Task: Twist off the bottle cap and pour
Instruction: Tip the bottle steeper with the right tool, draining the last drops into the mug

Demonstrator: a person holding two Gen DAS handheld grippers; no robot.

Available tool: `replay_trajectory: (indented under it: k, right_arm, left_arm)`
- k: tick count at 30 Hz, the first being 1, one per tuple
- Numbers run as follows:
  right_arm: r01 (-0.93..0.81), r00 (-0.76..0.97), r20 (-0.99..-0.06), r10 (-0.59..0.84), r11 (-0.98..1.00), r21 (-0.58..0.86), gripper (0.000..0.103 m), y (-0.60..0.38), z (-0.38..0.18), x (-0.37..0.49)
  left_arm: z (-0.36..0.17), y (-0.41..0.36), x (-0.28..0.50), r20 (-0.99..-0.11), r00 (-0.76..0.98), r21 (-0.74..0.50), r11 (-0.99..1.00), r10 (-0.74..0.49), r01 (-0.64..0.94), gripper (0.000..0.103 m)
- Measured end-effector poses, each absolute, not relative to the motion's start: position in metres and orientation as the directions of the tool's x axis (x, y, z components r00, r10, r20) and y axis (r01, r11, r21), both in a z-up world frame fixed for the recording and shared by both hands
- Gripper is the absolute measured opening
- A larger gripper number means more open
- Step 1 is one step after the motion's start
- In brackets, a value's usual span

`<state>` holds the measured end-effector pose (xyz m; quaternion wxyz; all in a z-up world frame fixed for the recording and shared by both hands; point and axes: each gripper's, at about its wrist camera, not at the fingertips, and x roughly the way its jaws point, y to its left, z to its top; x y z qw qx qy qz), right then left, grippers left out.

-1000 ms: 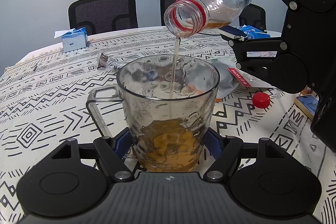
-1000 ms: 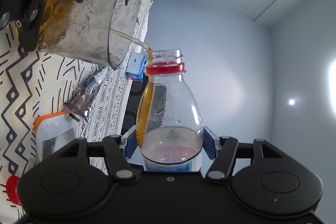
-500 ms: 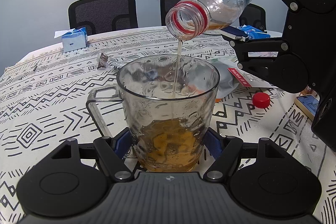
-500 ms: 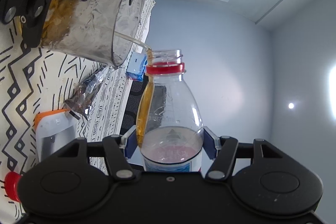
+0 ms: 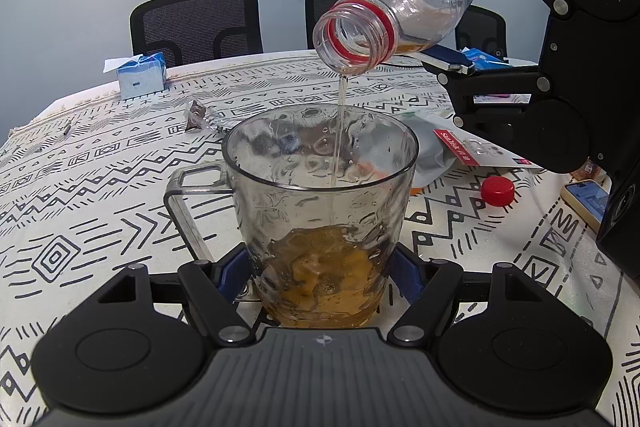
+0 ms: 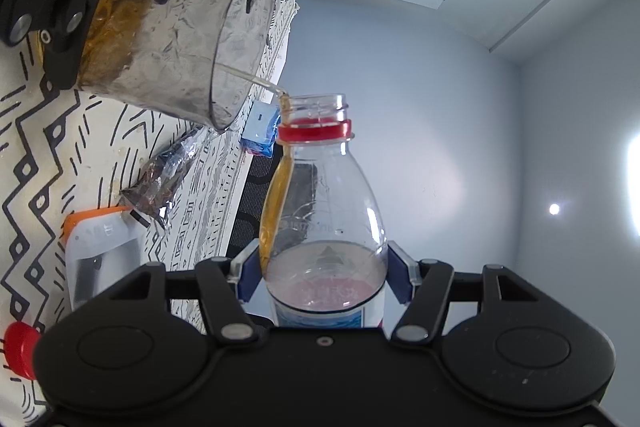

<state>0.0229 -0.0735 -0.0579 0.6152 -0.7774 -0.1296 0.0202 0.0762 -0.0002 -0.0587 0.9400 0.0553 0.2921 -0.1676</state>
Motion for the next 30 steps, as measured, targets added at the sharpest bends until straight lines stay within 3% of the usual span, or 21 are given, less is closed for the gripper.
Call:
replay_trajectory:
  k: [30]
  right_arm:
    - [0.206, 0.954, 0.13, 0.271, -0.273, -0.94, 0.065, -0.082, -0.07, 0.047]
  left_arm:
    - [-0.059, 0.0, 0.076, -0.568, 0.773, 0.007, 0.938, -0.282, 0.347, 0.071]
